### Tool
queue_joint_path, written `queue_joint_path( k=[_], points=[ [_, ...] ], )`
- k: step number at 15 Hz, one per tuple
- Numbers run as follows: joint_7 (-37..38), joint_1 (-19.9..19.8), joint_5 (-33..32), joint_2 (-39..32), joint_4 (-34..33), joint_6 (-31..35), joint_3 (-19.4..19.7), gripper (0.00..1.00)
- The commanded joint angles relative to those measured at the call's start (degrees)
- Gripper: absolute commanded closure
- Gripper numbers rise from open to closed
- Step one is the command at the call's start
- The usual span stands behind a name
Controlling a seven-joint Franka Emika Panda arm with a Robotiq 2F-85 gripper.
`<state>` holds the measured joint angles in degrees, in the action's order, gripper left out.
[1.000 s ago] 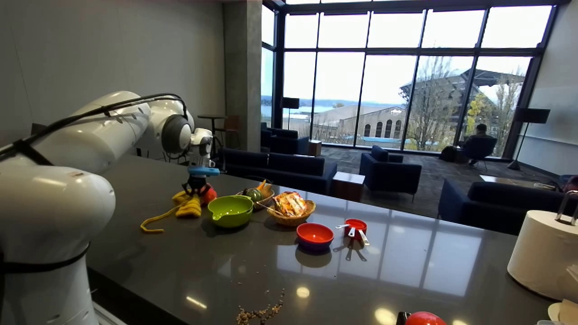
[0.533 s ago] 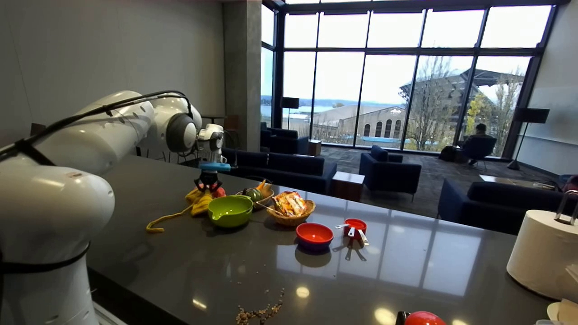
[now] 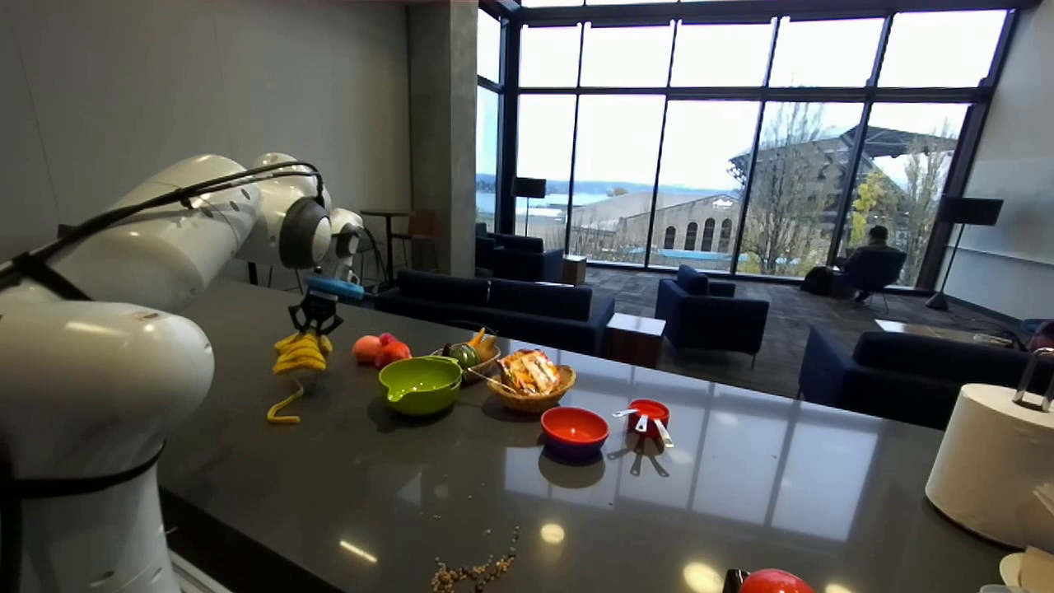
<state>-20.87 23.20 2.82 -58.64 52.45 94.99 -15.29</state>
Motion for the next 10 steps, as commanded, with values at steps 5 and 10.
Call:
queue_joint_path(
  k=[5, 10],
  points=[
    [3.8, 6.6, 0.8, 2.6, 0.7, -4.2, -4.4, 0.96],
    [-1.1, 9.9, -1.5, 0.7, 2.0, -1.8, -5.1, 0.96]
  ],
)
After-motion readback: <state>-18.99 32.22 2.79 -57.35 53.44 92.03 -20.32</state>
